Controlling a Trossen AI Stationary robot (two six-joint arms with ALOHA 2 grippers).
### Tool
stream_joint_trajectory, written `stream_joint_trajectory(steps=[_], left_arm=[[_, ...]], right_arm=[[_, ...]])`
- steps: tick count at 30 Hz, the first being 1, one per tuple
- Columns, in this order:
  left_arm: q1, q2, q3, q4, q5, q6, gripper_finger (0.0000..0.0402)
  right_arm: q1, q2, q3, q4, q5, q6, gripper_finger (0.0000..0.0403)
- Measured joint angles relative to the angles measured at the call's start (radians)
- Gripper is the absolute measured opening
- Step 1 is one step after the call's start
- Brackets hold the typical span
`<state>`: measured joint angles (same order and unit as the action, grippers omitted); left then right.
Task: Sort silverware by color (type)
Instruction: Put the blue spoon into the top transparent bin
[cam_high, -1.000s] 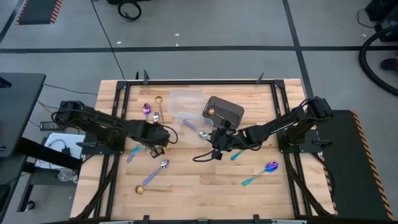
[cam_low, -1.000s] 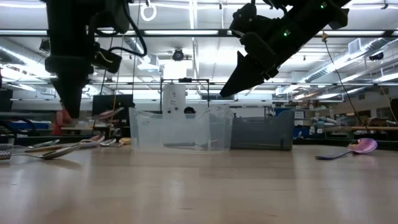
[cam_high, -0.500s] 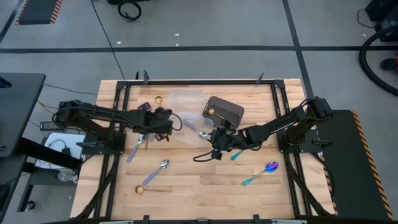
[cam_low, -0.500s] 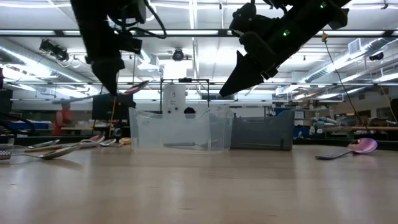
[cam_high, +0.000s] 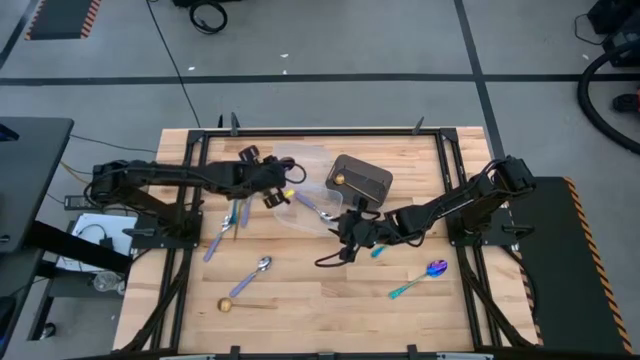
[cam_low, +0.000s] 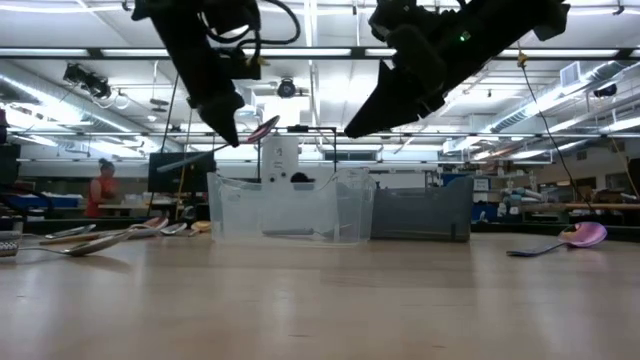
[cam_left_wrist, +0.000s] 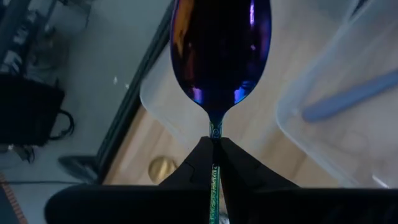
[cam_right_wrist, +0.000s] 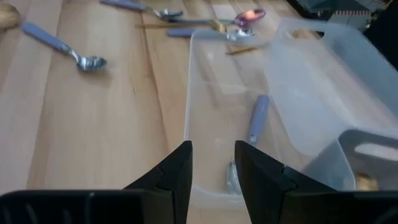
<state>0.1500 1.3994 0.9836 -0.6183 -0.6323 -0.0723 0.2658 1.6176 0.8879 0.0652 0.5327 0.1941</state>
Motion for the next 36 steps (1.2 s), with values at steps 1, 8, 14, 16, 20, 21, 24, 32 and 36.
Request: stream_joint_trajectory(steps=[1, 8, 14, 16, 20, 21, 24, 32, 36], left_arm=[[0.008, 0.000, 0.000, 0.018, 0.000, 0.016, 0.0024], [0.099, 0.000, 0.000, 0.117, 0.177, 0.069, 0.0024], [0.172, 0.005, 0.021, 0.116, 0.286, 0.085, 0.0024], [0.186, 0.018, 0.062, 0.090, 0.316, 0.085, 0.0024], [0.197, 0.063, 0.171, 0.024, 0.323, 0.109, 0.0024], [0.200, 0.078, 0.199, 0.005, 0.325, 0.116, 0.0024], [0.217, 0.136, 0.281, -0.039, 0.334, 0.143, 0.0024], [0.270, 0.303, 0.436, -0.131, 0.401, 0.202, 0.0024], [0.302, 0.369, 0.487, -0.148, 0.503, 0.249, 0.0024]], right_arm=[[0.002, 0.000, 0.000, -0.015, 0.000, 0.012, 0.0130], [0.019, 0.000, 0.000, -0.115, -0.033, 0.101, 0.0130], [0.032, 0.000, 0.000, -0.146, -0.034, 0.145, 0.0130], [0.036, 0.000, 0.000, -0.148, -0.033, 0.148, 0.0130], [0.036, -0.001, 0.000, -0.164, -0.034, 0.171, 0.0130], [0.036, -0.001, 0.000, -0.173, -0.034, 0.180, 0.0130], [0.041, -0.001, 0.000, -0.208, -0.036, 0.206, 0.0130], [0.072, -0.002, 0.000, -0.306, -0.030, 0.307, 0.0130], [0.088, -0.002, 0.000, -0.321, -0.001, 0.331, 0.0130]])
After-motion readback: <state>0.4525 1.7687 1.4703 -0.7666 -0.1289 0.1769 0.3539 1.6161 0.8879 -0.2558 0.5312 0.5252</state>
